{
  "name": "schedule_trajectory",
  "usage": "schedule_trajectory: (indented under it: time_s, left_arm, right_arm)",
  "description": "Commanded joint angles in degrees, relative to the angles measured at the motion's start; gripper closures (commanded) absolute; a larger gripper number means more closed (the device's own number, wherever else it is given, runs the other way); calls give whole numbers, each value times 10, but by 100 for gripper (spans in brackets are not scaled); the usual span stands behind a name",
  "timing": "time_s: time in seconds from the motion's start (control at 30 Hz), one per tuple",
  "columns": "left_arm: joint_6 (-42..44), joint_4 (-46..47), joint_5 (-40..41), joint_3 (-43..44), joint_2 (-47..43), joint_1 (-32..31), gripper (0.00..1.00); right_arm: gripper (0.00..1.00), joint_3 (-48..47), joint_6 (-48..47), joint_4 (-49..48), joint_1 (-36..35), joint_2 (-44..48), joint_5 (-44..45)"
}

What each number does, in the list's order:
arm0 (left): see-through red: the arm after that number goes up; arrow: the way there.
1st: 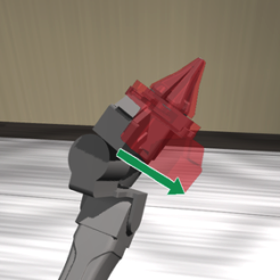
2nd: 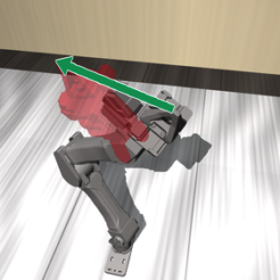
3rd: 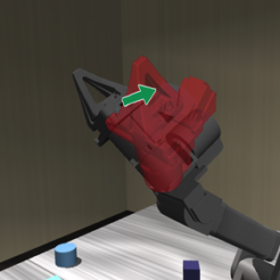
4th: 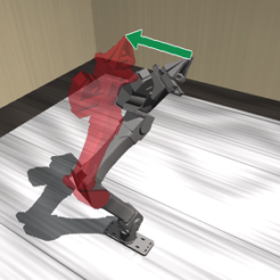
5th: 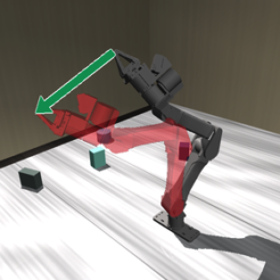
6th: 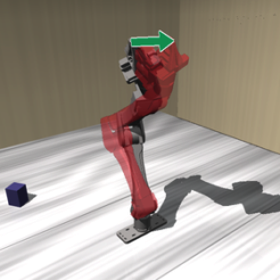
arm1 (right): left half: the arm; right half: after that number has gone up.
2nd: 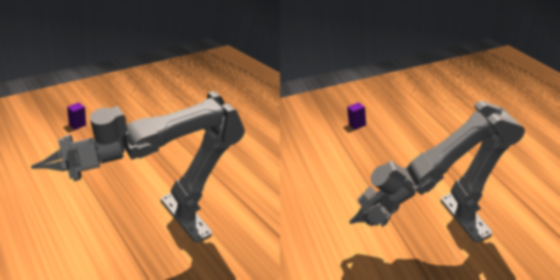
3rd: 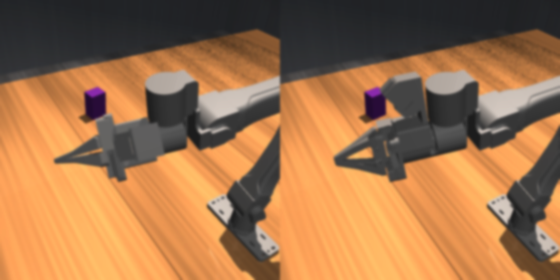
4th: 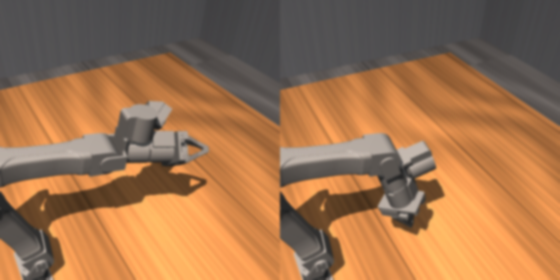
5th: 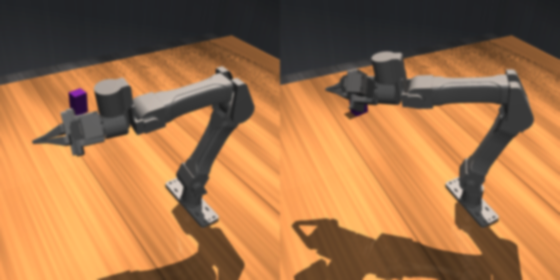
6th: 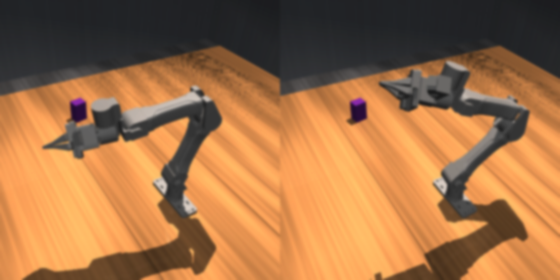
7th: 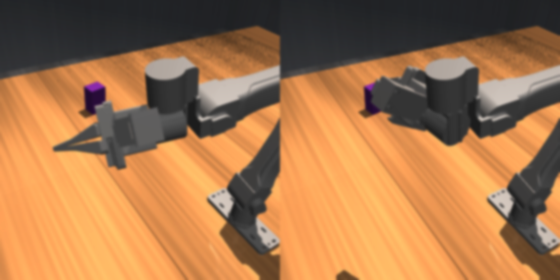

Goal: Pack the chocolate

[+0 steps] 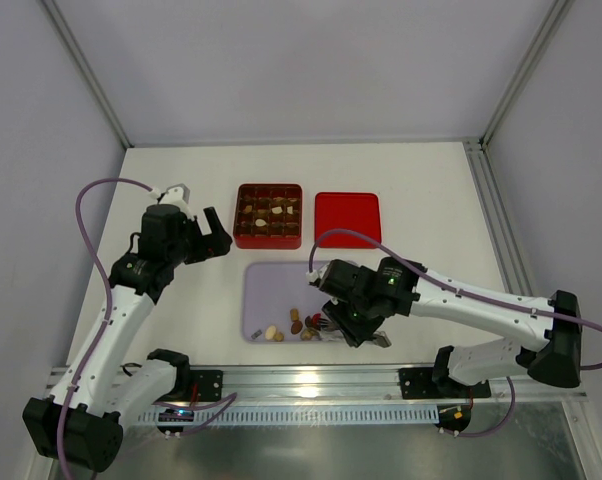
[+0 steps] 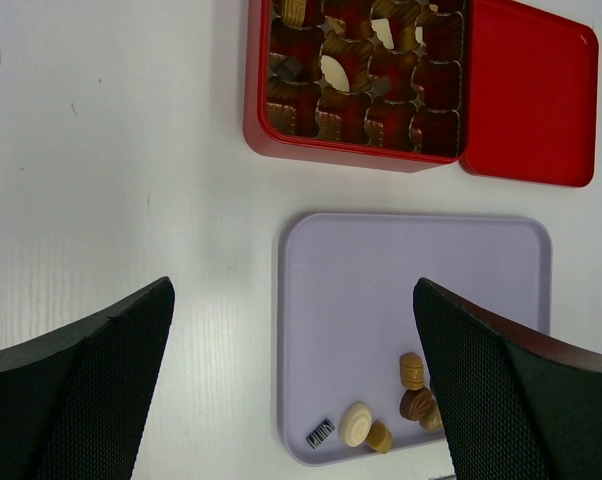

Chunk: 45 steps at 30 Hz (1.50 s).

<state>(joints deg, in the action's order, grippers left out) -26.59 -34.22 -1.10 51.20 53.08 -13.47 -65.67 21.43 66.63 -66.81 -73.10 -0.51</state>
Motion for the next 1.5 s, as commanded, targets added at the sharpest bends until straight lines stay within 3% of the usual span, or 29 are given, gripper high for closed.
schedule_trajectory:
  time_s: [0.0,0.33,0.57,1.03,1.27,1.47]
  left_arm:
    - [2,6,5,12,-3,3,0]
    - [2,6,6,12,-5,3,0]
    - [2,6,5,12,-5,3,0]
    - [2,7,4,11,-6,3,0]
    - [1,6,2,12,-6,3,0]
    - [1,6,1,12,-6,3,0]
  right_arm:
    - [60,-2,7,-19,-3,-3,2]
    - [60,0,5,-33,-3,-13,26]
    - [69,-4,5,-29,-3,-14,25]
    - [73,-81,-2,14,5,8,31]
    - [73,-128,-37,4,53,-16,39]
    - [73,-190,-79,-64,132,-69,39]
